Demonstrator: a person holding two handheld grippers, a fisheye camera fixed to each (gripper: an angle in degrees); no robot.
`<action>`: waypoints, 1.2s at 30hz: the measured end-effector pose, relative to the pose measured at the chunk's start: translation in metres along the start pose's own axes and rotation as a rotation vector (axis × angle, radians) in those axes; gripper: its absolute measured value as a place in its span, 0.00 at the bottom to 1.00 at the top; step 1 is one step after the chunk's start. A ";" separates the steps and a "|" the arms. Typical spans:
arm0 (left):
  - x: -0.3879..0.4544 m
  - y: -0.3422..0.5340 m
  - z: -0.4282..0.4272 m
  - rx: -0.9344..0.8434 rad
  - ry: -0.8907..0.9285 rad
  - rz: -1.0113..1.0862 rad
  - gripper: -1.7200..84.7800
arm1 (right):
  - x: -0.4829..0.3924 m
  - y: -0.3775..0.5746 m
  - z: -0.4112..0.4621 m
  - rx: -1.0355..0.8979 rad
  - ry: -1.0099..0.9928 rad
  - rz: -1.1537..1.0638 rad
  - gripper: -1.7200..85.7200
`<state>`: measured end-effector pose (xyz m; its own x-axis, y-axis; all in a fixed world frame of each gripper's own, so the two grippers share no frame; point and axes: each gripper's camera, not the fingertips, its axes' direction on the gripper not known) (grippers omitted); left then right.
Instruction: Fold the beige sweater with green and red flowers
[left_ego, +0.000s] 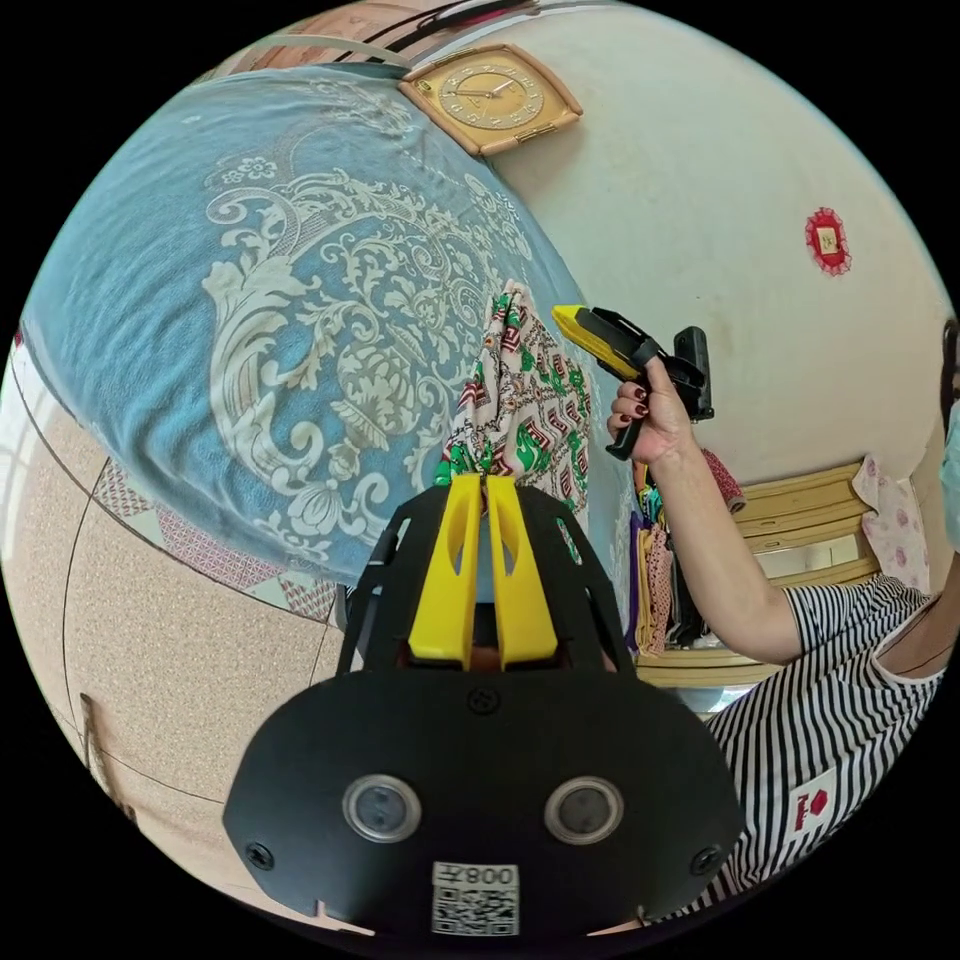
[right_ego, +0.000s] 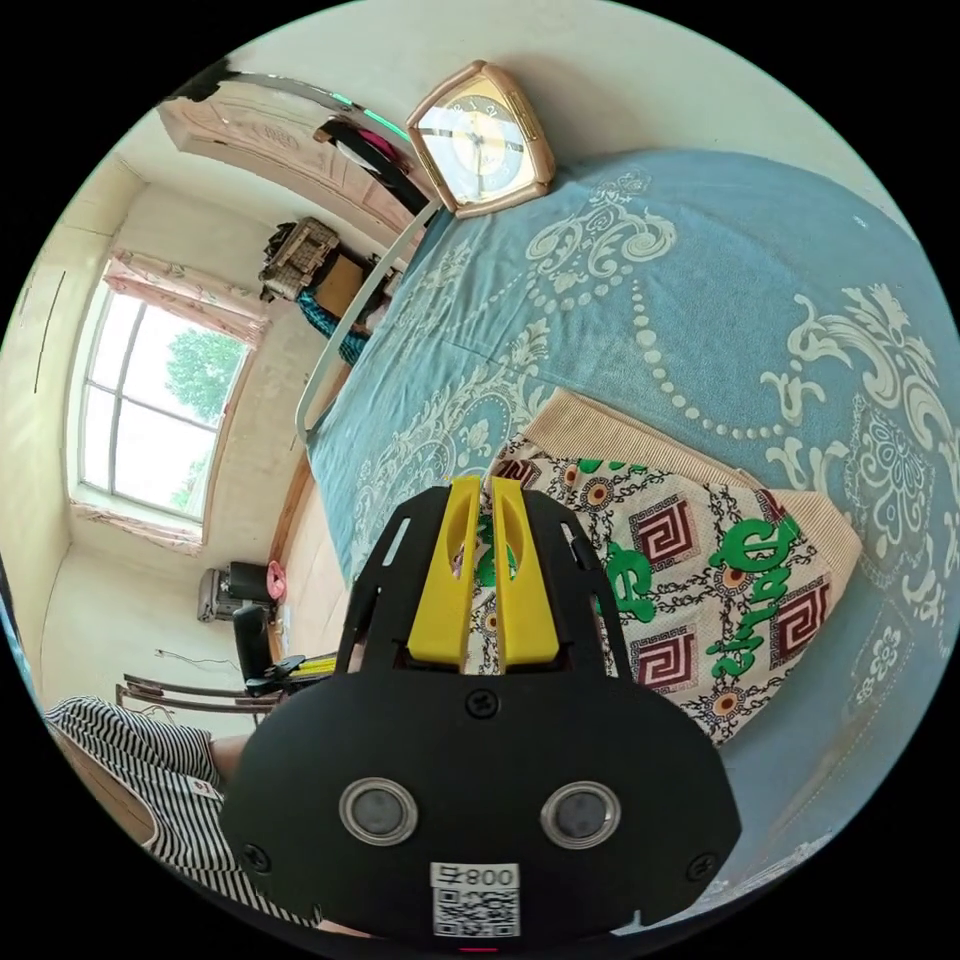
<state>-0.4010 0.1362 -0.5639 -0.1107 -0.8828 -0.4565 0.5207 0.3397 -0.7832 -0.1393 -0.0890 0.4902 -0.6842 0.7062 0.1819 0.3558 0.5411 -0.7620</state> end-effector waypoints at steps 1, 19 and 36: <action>0.001 0.002 -0.003 0.002 -0.012 0.003 0.03 | 0.001 0.001 0.009 -0.021 0.033 -0.004 0.04; 0.070 0.017 -0.044 0.084 -0.241 0.295 0.03 | 0.012 0.040 0.110 -0.099 0.165 -0.117 0.02; 0.083 0.015 -0.026 -0.069 -0.335 0.360 0.04 | -0.035 0.252 0.144 -0.310 0.265 -0.303 0.07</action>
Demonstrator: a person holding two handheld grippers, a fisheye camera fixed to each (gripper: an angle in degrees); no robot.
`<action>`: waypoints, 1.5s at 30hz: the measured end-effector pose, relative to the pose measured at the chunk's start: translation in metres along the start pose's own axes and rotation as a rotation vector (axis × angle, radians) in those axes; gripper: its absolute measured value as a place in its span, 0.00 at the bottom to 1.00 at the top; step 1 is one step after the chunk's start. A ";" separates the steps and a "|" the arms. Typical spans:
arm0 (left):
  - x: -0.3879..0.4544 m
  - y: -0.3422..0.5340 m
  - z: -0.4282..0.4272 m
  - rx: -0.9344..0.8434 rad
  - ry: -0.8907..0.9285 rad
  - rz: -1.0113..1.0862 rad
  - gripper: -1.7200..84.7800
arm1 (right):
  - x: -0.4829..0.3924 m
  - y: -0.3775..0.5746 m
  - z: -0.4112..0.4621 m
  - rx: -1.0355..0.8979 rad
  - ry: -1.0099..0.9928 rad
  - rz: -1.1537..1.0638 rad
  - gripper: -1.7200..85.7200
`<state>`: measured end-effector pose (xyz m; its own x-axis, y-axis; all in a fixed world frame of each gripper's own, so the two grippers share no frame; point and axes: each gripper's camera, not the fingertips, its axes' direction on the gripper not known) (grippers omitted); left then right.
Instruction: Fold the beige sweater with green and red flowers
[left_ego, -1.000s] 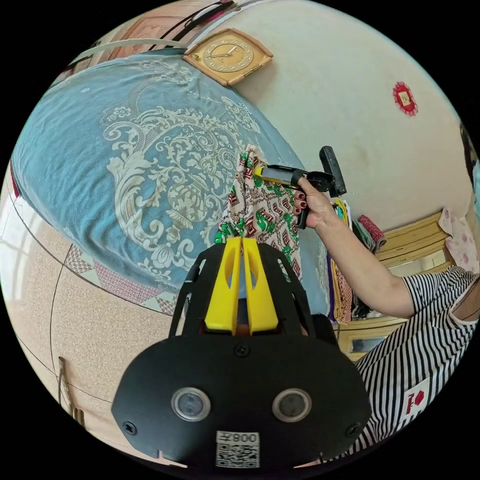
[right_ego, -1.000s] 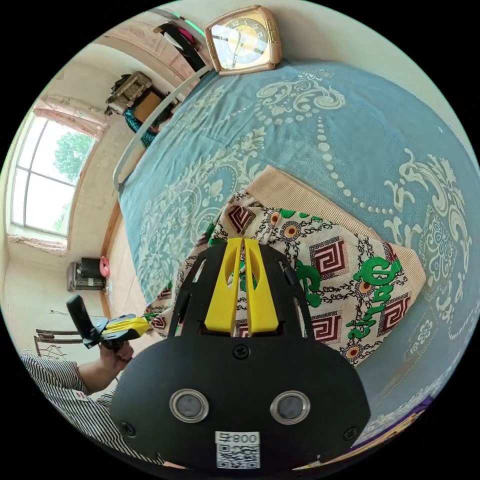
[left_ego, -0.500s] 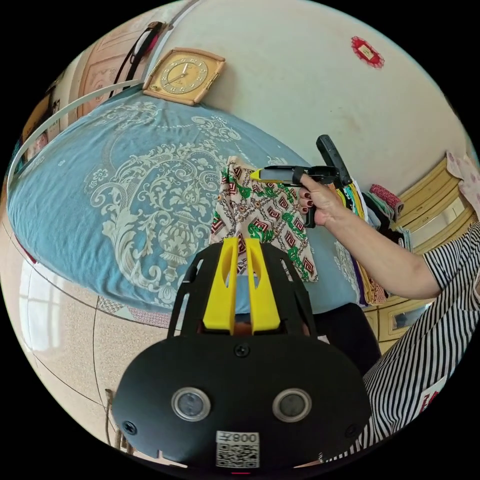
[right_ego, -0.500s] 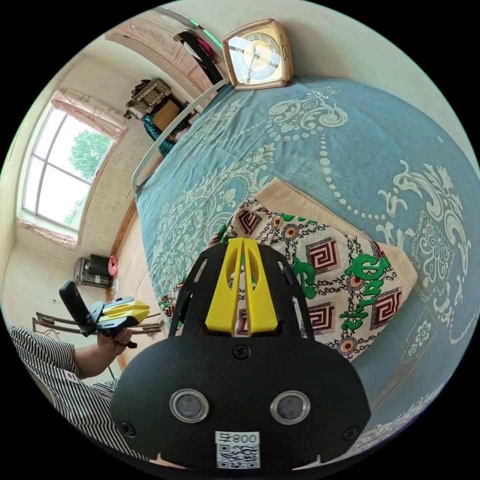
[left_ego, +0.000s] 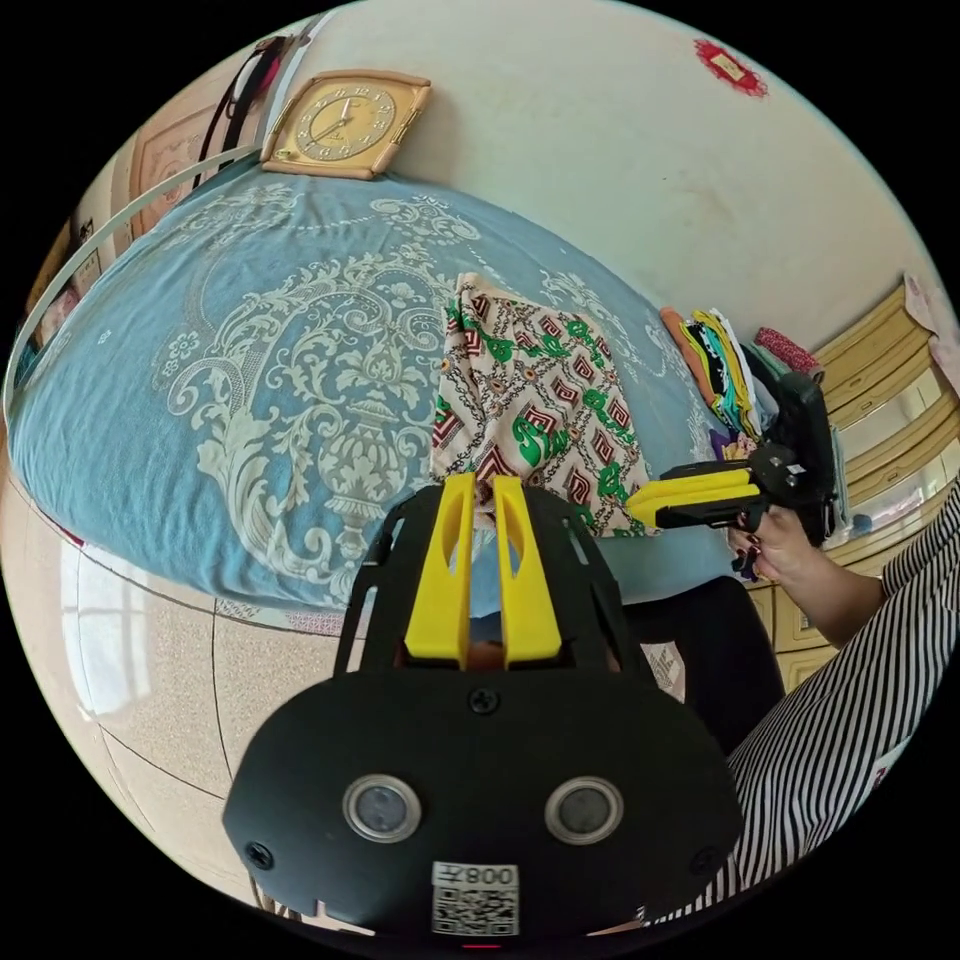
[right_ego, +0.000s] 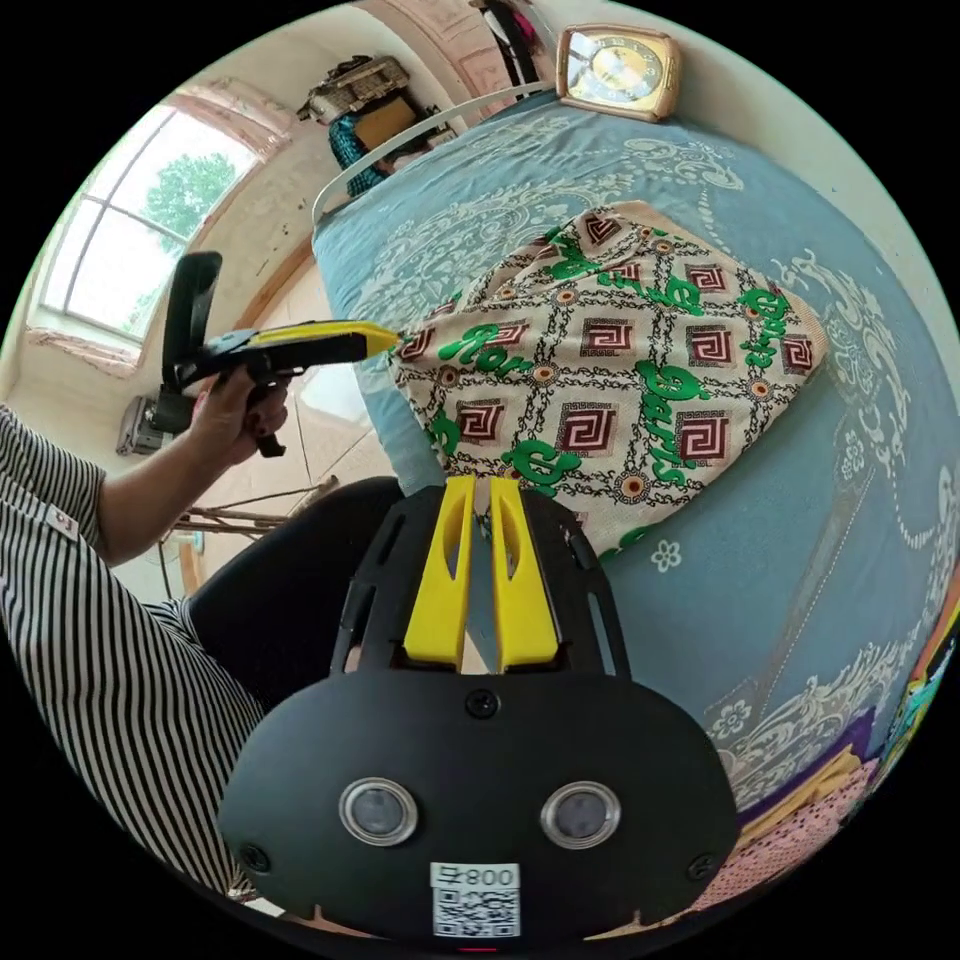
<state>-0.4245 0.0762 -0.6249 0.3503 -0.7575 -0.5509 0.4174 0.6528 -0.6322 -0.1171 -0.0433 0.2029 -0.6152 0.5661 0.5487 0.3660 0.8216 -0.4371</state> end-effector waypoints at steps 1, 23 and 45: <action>0.000 0.000 0.001 -0.005 -0.004 -0.002 0.04 | -0.010 0.004 0.006 -0.017 0.053 -0.030 0.08; 0.005 0.004 0.003 -0.043 0.077 -0.070 0.02 | -0.104 0.084 0.100 -0.095 0.471 -0.224 0.08; 0.036 0.011 0.015 -0.054 0.058 0.024 0.03 | -0.114 0.128 0.099 -0.093 0.467 -0.204 0.02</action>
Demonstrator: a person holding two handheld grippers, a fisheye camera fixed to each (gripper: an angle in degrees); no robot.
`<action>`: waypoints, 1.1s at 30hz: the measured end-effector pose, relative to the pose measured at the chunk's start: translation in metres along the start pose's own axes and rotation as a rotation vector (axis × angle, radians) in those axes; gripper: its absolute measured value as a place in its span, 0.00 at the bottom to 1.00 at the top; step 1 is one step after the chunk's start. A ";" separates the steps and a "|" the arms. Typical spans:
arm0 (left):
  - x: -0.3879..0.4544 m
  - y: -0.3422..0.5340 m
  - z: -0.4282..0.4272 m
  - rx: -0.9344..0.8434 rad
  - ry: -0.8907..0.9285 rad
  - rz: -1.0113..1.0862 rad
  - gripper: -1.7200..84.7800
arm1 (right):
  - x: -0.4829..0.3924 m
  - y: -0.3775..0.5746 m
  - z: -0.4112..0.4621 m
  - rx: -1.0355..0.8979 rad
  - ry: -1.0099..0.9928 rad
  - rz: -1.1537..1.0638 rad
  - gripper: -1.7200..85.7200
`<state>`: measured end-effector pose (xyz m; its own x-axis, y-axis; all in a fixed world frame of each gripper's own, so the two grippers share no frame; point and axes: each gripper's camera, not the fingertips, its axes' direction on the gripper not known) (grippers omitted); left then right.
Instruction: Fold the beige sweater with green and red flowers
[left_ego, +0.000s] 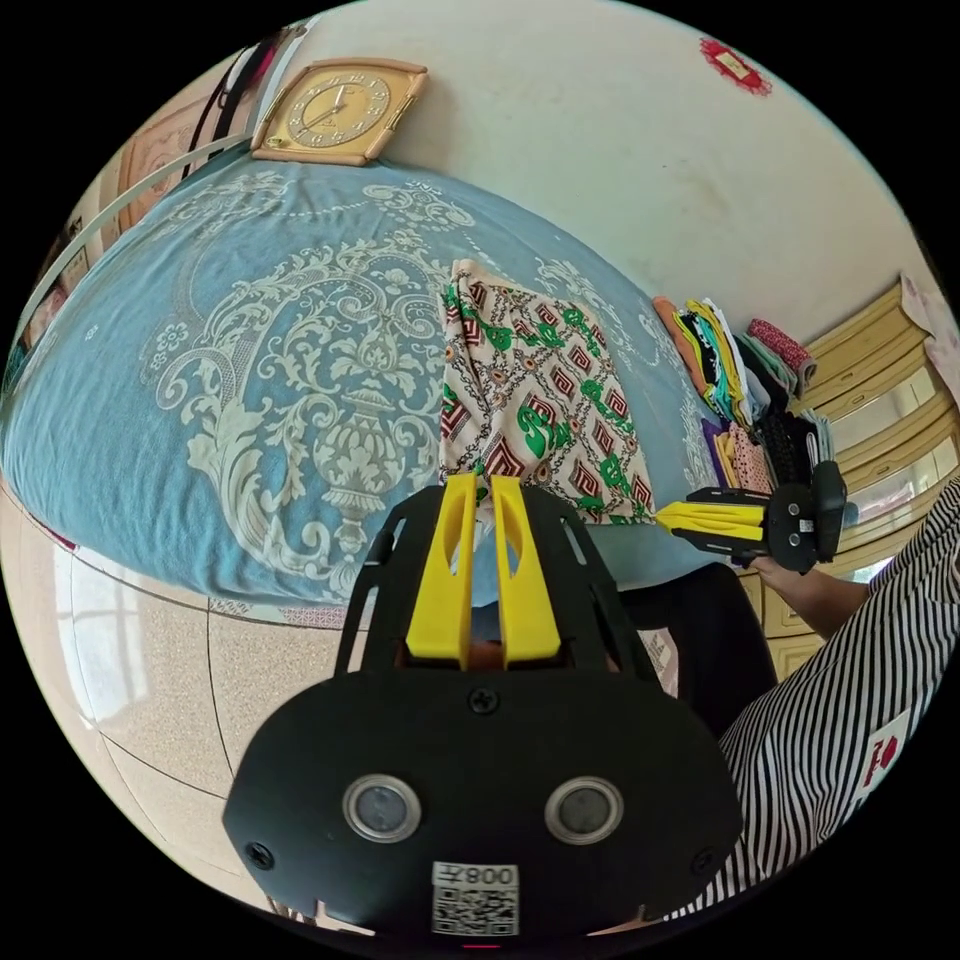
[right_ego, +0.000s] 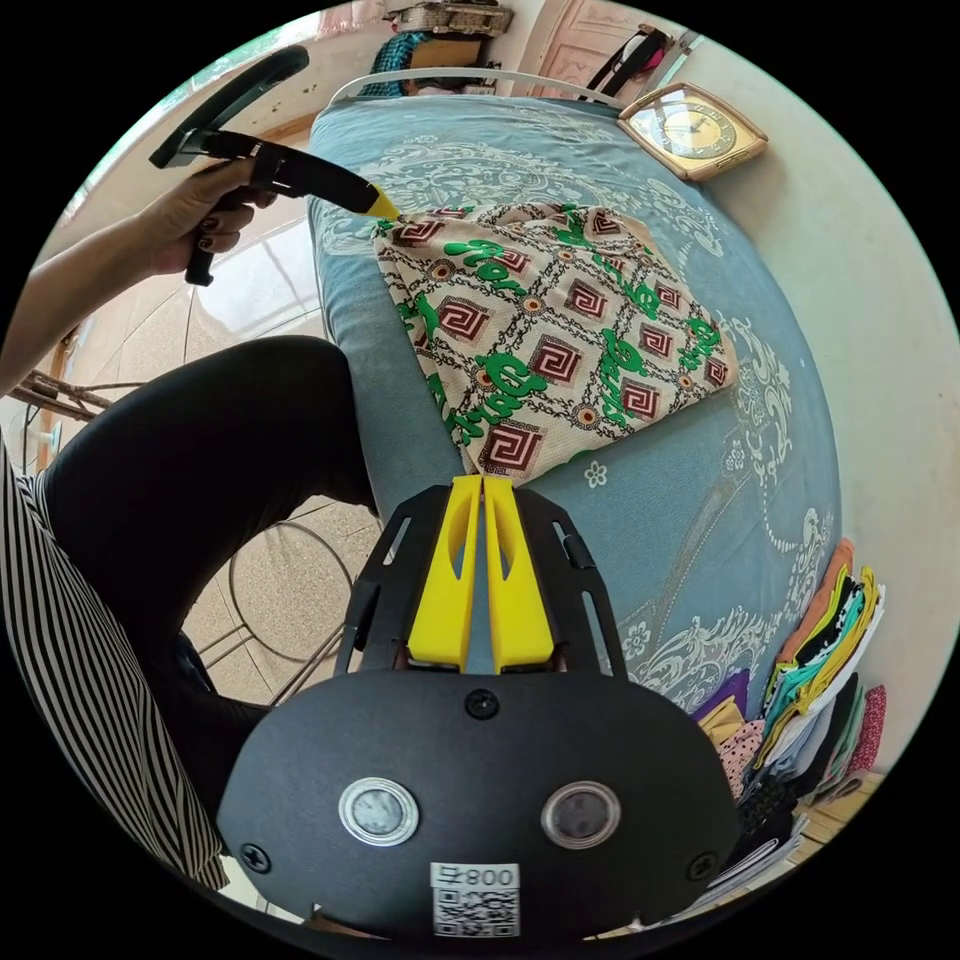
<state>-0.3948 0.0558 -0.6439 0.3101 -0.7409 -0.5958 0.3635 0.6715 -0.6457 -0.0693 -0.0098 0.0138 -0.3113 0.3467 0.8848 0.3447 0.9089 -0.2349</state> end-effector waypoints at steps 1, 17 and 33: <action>0.000 0.000 0.003 -0.014 -0.001 -0.001 0.03 | 0.002 0.002 -0.001 0.000 -0.005 0.004 0.02; 0.032 -0.004 0.036 -0.094 -0.049 0.059 0.03 | 0.049 0.026 -0.031 0.036 -0.082 0.046 0.02; 0.044 0.018 0.051 -0.040 -0.015 -0.047 0.04 | 0.131 0.053 -0.049 0.014 -0.154 0.095 0.02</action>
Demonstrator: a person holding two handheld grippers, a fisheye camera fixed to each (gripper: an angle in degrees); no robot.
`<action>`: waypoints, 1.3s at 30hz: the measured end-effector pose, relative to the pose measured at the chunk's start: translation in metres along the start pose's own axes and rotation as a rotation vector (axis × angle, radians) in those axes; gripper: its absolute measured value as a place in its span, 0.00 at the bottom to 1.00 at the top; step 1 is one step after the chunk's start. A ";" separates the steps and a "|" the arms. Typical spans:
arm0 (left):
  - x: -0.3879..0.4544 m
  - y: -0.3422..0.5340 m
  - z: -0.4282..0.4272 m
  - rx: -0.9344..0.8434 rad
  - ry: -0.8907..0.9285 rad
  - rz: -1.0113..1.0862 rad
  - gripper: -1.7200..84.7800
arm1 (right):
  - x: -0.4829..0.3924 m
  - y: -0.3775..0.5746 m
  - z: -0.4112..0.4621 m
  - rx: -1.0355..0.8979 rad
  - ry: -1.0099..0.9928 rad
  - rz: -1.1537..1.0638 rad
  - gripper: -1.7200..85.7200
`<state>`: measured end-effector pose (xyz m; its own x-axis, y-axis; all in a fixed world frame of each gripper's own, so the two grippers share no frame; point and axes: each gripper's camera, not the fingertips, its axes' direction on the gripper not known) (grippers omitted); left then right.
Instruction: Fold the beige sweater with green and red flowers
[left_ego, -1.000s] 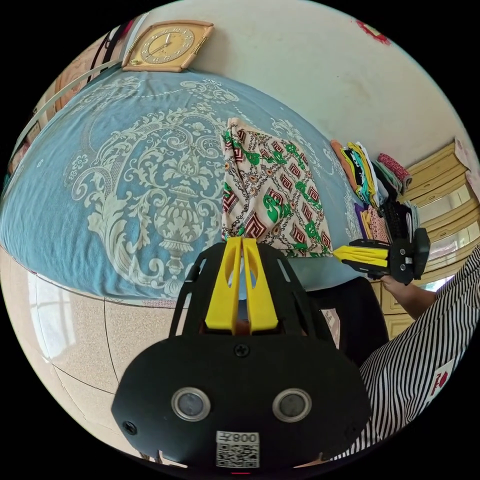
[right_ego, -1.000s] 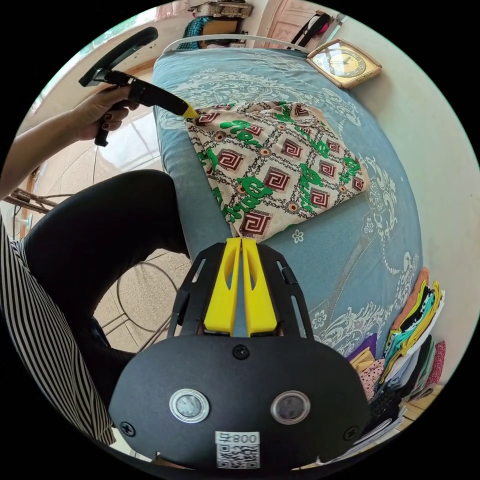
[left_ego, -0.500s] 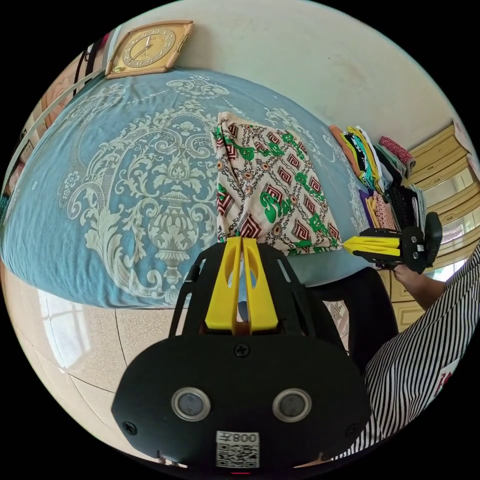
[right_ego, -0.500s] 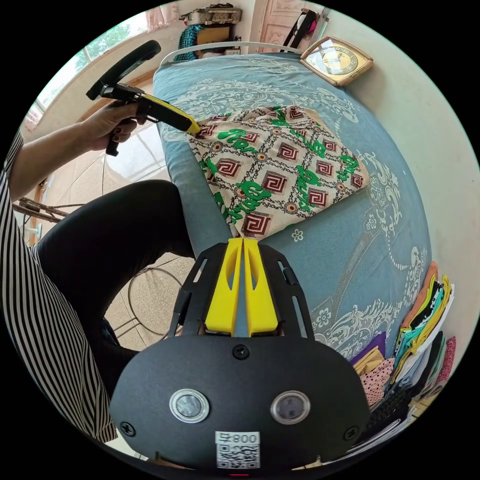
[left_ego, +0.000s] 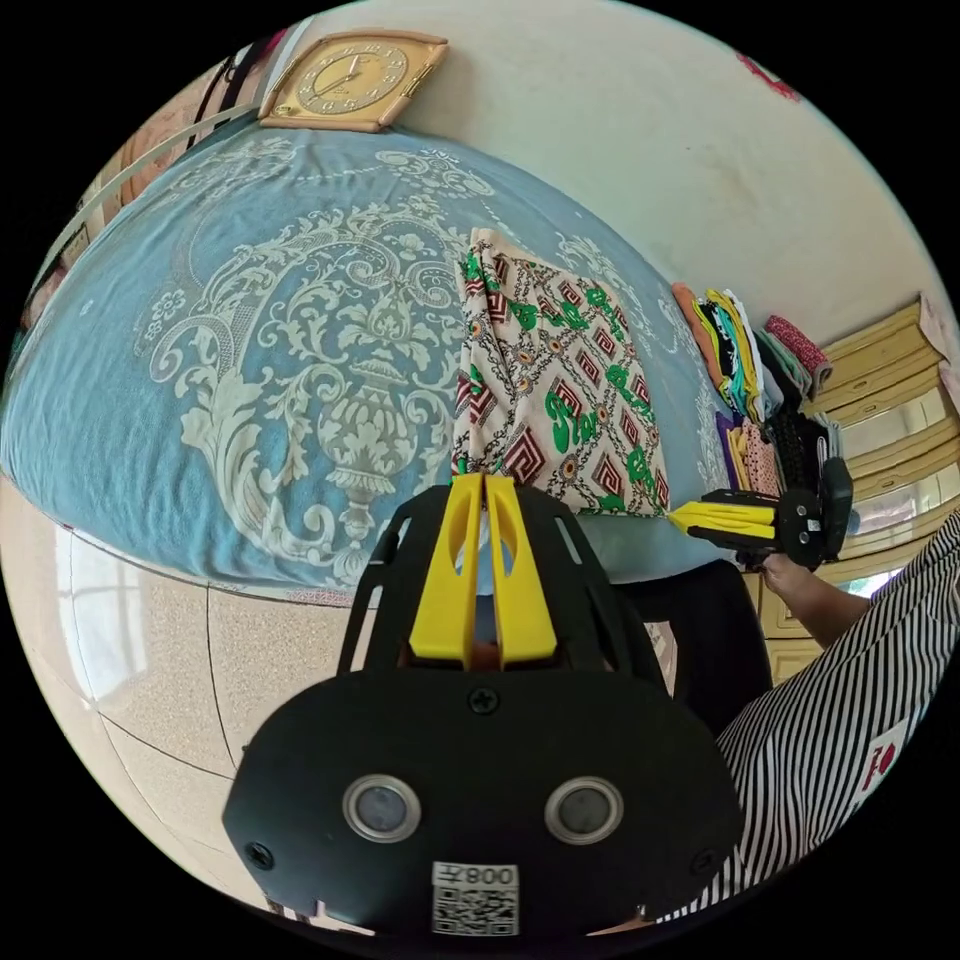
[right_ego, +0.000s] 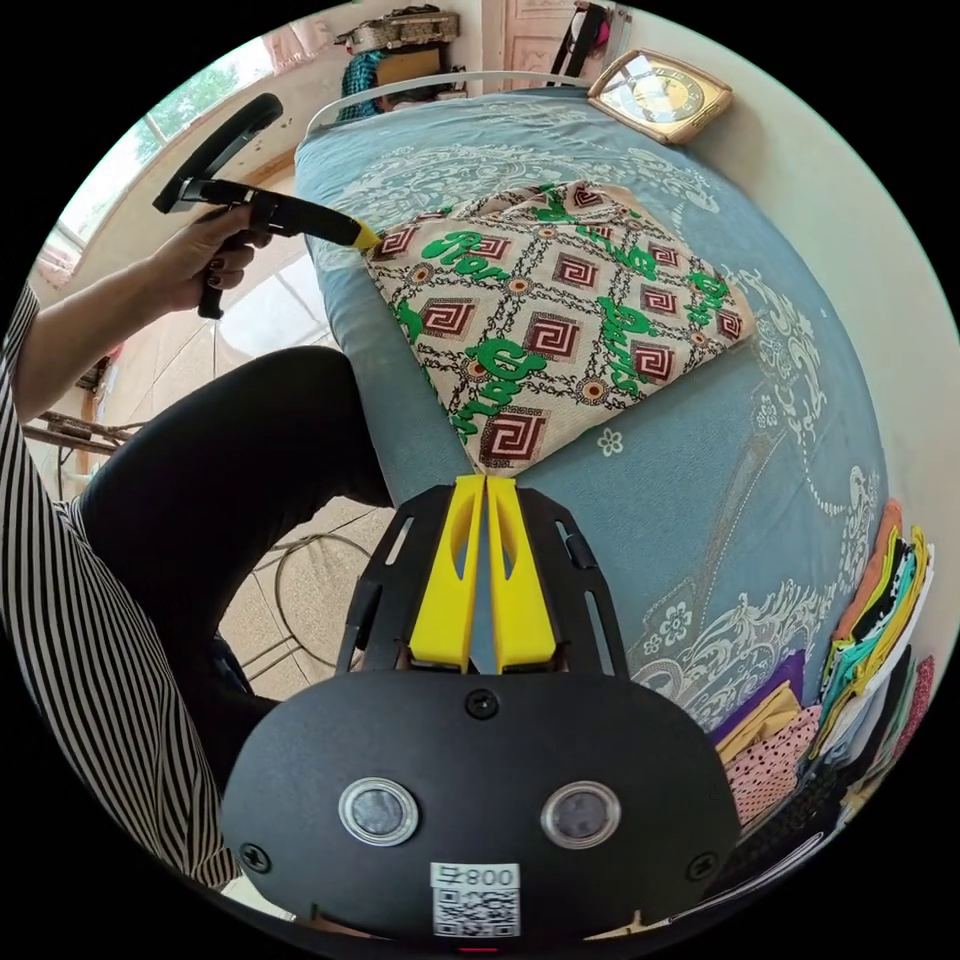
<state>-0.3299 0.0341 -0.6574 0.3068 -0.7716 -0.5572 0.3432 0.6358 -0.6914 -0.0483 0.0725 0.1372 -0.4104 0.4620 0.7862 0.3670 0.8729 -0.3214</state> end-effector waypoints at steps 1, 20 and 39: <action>0.002 0.002 -0.002 0.008 -0.003 0.007 0.04 | 0.010 0.003 -0.007 0.014 -0.023 0.028 0.02; 0.165 0.008 0.091 -0.198 -0.083 0.745 0.05 | 0.220 0.076 -0.031 0.170 -0.924 0.727 0.11; 0.053 -0.021 0.058 -0.127 0.097 0.455 0.04 | 0.273 0.090 -0.074 0.167 -0.997 0.787 0.05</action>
<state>-0.2693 -0.0191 -0.6453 0.3144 -0.4177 -0.8525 0.0798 0.9065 -0.4147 -0.0657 0.2659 0.3617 -0.6031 0.7142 -0.3552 0.7155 0.2877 -0.6366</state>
